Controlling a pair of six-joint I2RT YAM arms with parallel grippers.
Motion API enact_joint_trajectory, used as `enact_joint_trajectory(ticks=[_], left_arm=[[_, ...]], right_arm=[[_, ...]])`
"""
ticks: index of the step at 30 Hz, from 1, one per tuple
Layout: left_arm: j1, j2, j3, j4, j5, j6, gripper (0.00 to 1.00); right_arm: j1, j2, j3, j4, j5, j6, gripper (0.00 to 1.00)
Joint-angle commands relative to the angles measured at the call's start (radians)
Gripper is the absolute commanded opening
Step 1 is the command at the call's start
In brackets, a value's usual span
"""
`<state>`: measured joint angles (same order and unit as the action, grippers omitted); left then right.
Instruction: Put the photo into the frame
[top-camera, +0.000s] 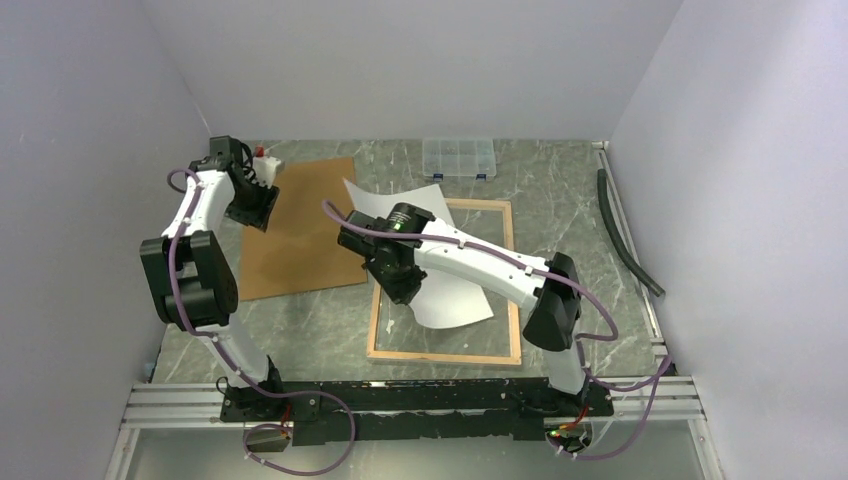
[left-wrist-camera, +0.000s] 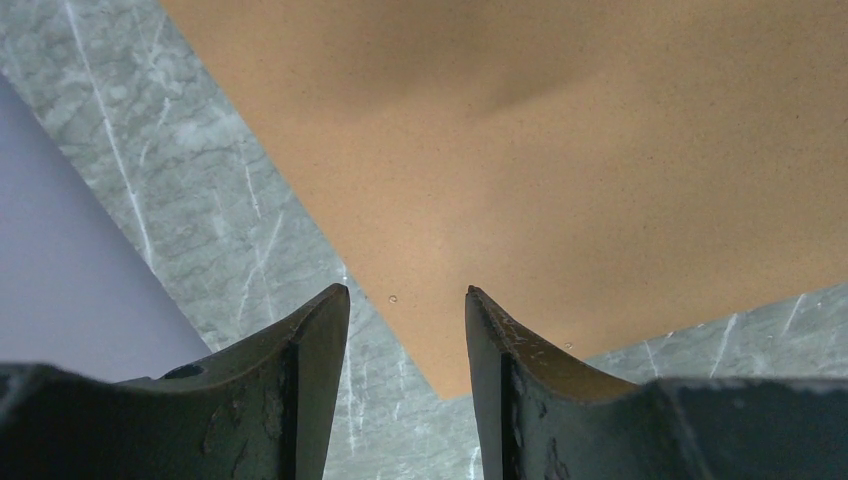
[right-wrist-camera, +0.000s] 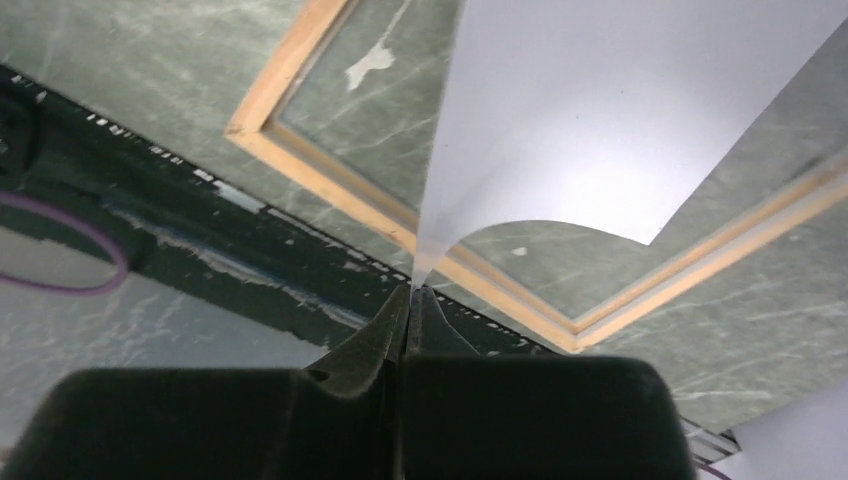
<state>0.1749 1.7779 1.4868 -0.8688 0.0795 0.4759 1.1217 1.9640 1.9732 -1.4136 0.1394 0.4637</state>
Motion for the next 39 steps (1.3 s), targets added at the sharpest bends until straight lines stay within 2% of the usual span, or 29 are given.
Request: enact_joint_trajectory(ticks=[1, 4, 8, 11, 13, 18, 24, 29, 33, 39], left_arm=[[-0.016, -0.018, -0.037, 0.039, 0.031, -0.013, 0.52], [-0.048, -0.018, -0.057, 0.050, 0.034, -0.024, 0.51], [-0.130, -0.019, -0.074, 0.066, 0.035, -0.059, 0.51], [-0.196, -0.005, -0.076, 0.070, 0.019, -0.074, 0.50], [-0.230, 0.002, -0.074, 0.071, 0.012, -0.081, 0.51], [-0.261, 0.014, -0.057, 0.062, 0.012, -0.093, 0.50], [-0.275, 0.017, -0.048, 0.057, 0.014, -0.096, 0.50], [-0.279, 0.020, -0.037, 0.051, 0.017, -0.091, 0.50], [-0.279, 0.018, -0.038, 0.054, 0.017, -0.088, 0.50], [-0.279, 0.008, -0.044, 0.053, 0.014, -0.081, 0.51]], right_arm=[[-0.008, -0.024, -0.069, 0.121, -0.189, 0.029, 0.00], [-0.035, -0.082, -0.197, 0.241, -0.288, 0.105, 0.00], [-0.086, -0.228, -0.452, 0.431, -0.396, 0.283, 0.00], [-0.105, -0.326, -0.606, 0.549, -0.409, 0.407, 0.00], [-0.113, -0.363, -0.646, 0.564, -0.379, 0.448, 0.00], [-0.116, -0.408, -0.688, 0.576, -0.332, 0.514, 0.00], [-0.125, -0.366, -0.645, 0.556, -0.303, 0.533, 0.00], [-0.161, -0.369, -0.673, 0.562, -0.295, 0.558, 0.00], [-0.189, -0.345, -0.691, 0.581, -0.304, 0.544, 0.00], [-0.192, -0.259, -0.630, 0.567, -0.320, 0.489, 0.00]])
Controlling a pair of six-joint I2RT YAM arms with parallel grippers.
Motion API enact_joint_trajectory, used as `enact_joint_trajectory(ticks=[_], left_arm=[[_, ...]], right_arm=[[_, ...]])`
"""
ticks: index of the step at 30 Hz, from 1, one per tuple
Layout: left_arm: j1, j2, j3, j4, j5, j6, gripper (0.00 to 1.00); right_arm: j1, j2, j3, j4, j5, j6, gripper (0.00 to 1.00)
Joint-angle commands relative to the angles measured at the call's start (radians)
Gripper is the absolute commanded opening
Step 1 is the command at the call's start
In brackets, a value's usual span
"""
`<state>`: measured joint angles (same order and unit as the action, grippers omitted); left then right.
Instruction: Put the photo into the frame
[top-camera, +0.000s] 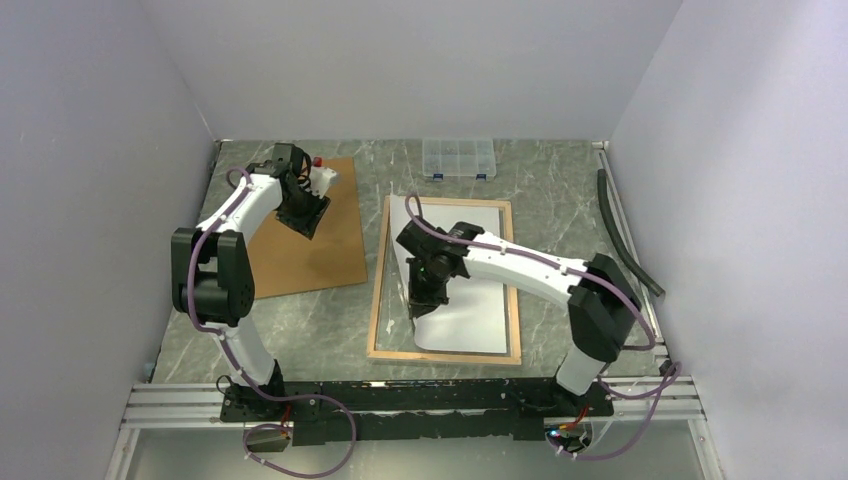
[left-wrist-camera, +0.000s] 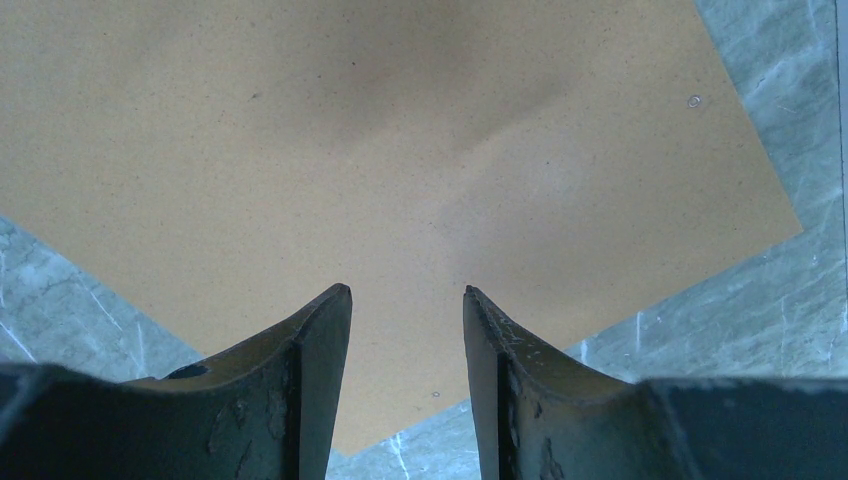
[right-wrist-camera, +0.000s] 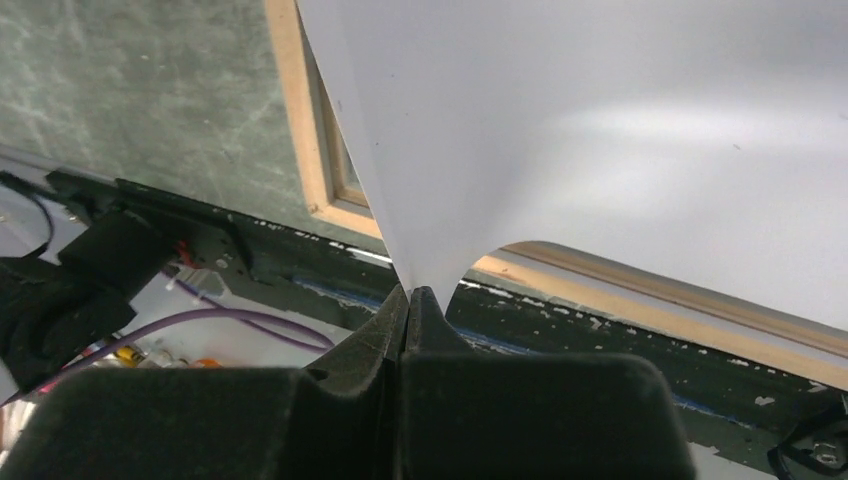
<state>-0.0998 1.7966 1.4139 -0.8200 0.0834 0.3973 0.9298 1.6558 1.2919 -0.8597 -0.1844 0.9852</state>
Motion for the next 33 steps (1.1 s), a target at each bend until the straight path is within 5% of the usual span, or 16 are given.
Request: enact_joint_trajectory(ticks=[1, 29, 33], left_arm=[[-0.005, -0.011, 0.029, 0.003, 0.008, -0.002, 0.51], [-0.005, -0.021, 0.028, -0.014, -0.011, 0.018, 0.51], [-0.005, -0.021, 0.017, -0.014, -0.007, 0.021, 0.51]], right_arm=[[0.000, 0.054, 0.051, 0.014, -0.001, -0.035, 0.00], [-0.039, 0.023, -0.027, 0.098, 0.088, 0.049, 0.00], [-0.038, 0.007, -0.023, 0.109, 0.091, 0.039, 0.18]])
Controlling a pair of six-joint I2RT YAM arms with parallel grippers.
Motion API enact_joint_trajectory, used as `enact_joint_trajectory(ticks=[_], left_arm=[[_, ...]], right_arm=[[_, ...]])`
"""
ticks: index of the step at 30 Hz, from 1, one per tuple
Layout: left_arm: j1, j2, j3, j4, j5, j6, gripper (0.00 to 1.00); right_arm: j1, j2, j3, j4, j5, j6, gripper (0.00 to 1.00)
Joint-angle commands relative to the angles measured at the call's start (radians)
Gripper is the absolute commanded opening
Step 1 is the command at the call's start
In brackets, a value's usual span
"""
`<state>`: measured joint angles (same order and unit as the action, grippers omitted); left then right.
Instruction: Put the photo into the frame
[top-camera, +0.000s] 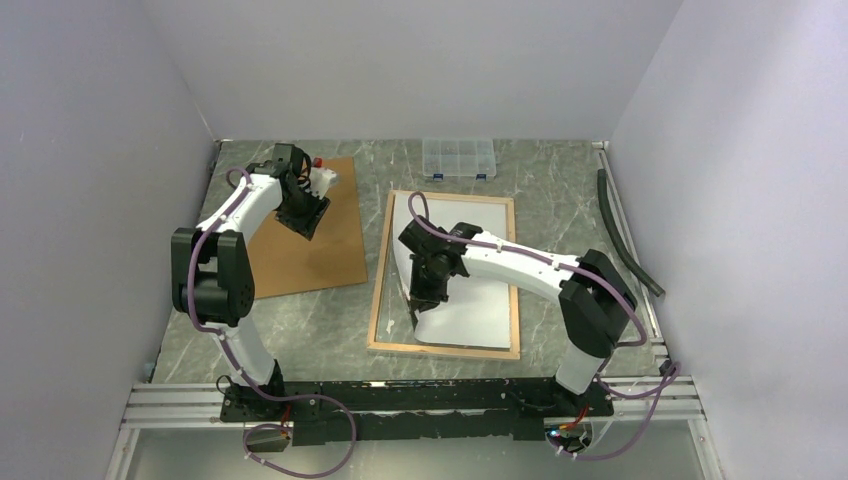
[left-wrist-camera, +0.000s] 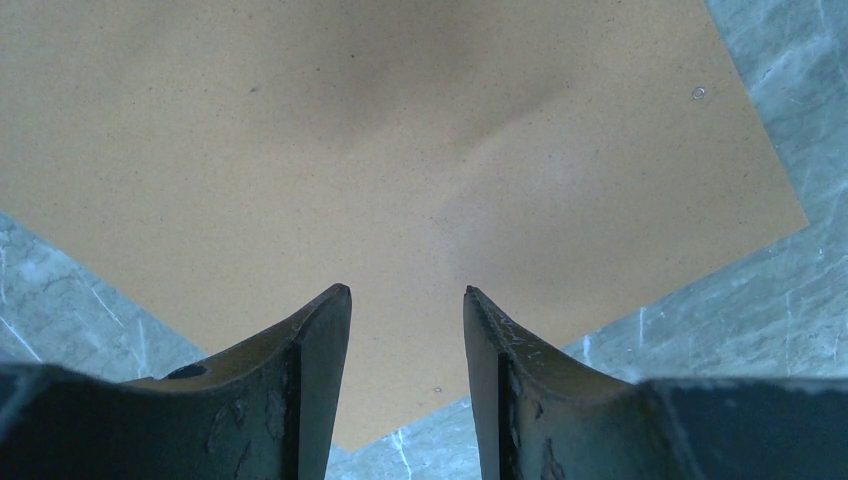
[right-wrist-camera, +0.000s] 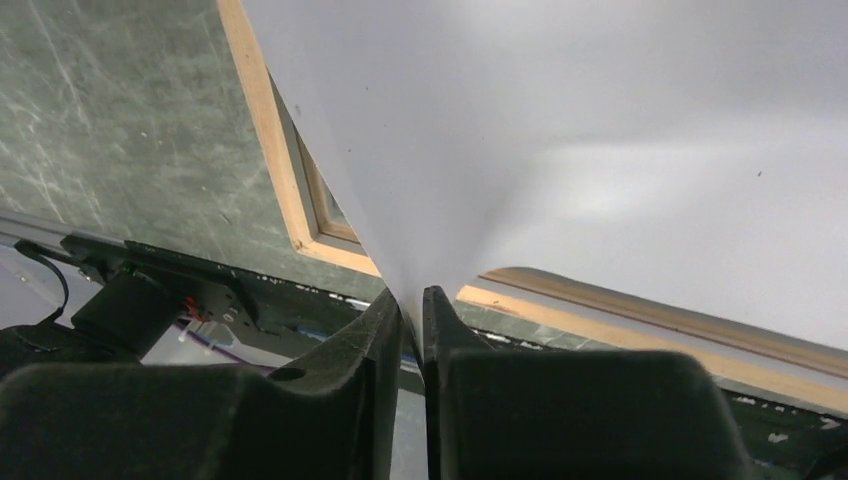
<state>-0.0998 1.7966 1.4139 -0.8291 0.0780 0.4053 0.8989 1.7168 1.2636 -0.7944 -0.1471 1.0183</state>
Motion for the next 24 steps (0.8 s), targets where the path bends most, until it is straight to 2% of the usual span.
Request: enact_joint_trajectory(ticks=[1, 5, 8, 12, 14, 18, 24], left_arm=[[-0.005, -0.021, 0.015, -0.006, -0.002, 0.016, 0.51], [-0.004, -0.021, 0.016, -0.008, -0.009, 0.024, 0.51], [-0.005, -0.018, 0.026, -0.015, -0.007, 0.021, 0.51], [-0.005, -0.007, 0.030, -0.019, 0.002, 0.015, 0.51], [-0.005, -0.002, 0.029, -0.019, 0.000, 0.015, 0.51], [-0.004, 0.001, 0.026, -0.020, -0.007, 0.022, 0.51], [0.024, 0.015, 0.049, -0.038, 0.000, 0.021, 0.51]], right_arm=[[-0.006, -0.055, 0.005, 0.049, 0.048, 0.001, 0.23], [-0.006, -0.055, 0.002, 0.077, 0.025, -0.022, 0.45], [-0.007, -0.043, 0.020, 0.084, 0.009, -0.043, 0.53], [-0.005, -0.027, 0.048, 0.108, -0.028, -0.093, 0.72], [-0.005, -0.018, 0.063, 0.123, -0.062, -0.122, 0.98], [-0.005, 0.003, 0.100, 0.122, -0.083, -0.176, 1.00], [0.009, -0.006, 0.153, 0.116, 0.003, -0.281, 1.00]])
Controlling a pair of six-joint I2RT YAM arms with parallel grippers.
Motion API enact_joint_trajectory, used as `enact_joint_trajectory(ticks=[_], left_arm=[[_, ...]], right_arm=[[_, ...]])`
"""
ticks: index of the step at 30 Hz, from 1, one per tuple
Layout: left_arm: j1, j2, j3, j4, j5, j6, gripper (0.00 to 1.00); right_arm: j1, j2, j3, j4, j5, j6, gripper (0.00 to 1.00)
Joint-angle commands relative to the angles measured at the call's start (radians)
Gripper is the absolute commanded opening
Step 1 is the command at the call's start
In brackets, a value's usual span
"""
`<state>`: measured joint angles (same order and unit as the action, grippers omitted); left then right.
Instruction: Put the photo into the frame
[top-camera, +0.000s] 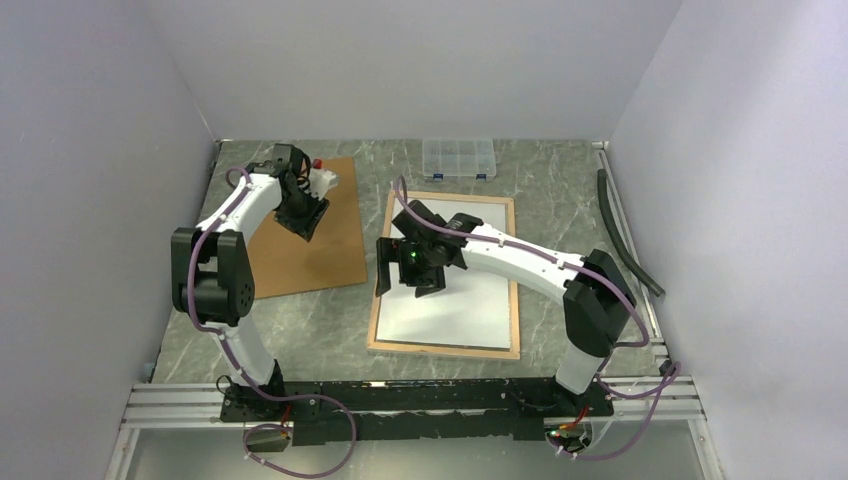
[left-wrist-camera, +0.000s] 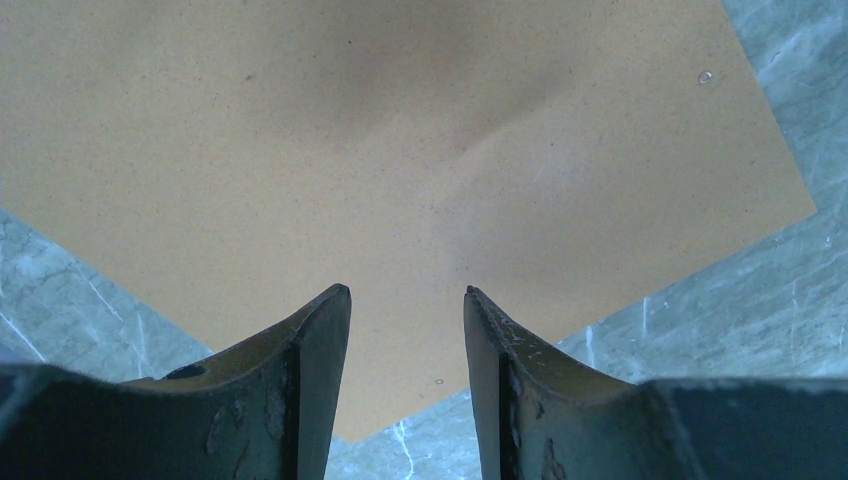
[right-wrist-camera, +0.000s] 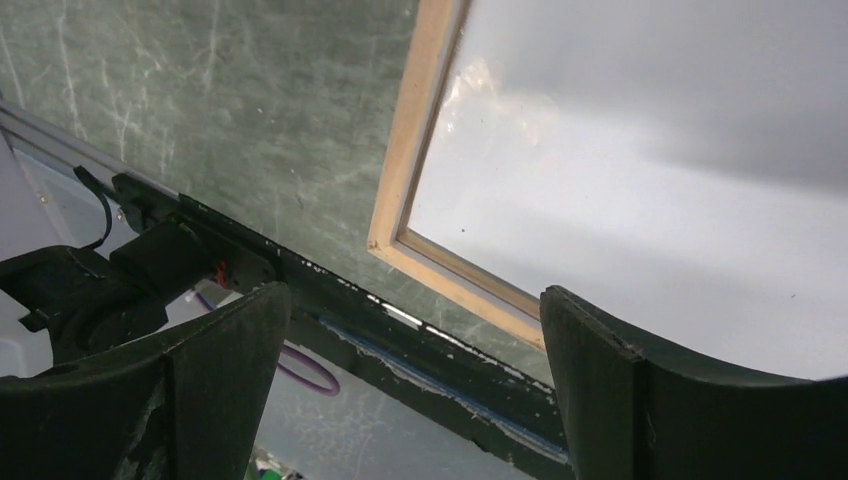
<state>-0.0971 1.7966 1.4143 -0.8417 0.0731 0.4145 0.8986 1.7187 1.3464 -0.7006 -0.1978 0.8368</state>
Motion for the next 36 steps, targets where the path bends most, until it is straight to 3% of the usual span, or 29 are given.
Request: enact_joint_trajectory(ticks=[1, 4, 10, 12, 16, 18, 23, 36], left_arm=[[0.036, 0.022, 0.059, -0.031, 0.012, 0.011, 0.51], [0.107, 0.045, 0.112, -0.062, 0.046, 0.005, 0.51], [0.296, 0.045, 0.181, -0.105, 0.070, 0.060, 0.52], [0.356, 0.032, 0.175, -0.095, 0.068, 0.087, 0.53], [0.454, 0.014, 0.141, -0.060, 0.057, 0.113, 0.56], [0.489, 0.012, 0.104, -0.018, 0.035, 0.115, 0.56], [0.532, 0.066, 0.039, 0.079, -0.013, 0.112, 0.52], [0.539, 0.205, 0.009, 0.146, 0.039, 0.051, 0.49]], right_arm=[[0.008, -0.004, 0.077, 0.027, 0.067, -0.120, 1.00], [0.009, 0.028, 0.126, 0.056, 0.140, -0.179, 1.00], [0.006, 0.188, 0.387, 0.203, 0.274, -0.324, 1.00], [-0.005, 0.252, 0.455, 0.244, 0.261, -0.331, 1.00], [-0.088, 0.367, 0.512, 0.329, 0.087, -0.257, 1.00], [-0.107, 0.443, 0.587, 0.291, 0.109, -0.234, 1.00], [-0.109, 0.624, 0.764, 0.231, 0.105, -0.246, 1.00], [-0.109, 0.748, 0.760, 0.318, 0.027, -0.161, 1.00]])
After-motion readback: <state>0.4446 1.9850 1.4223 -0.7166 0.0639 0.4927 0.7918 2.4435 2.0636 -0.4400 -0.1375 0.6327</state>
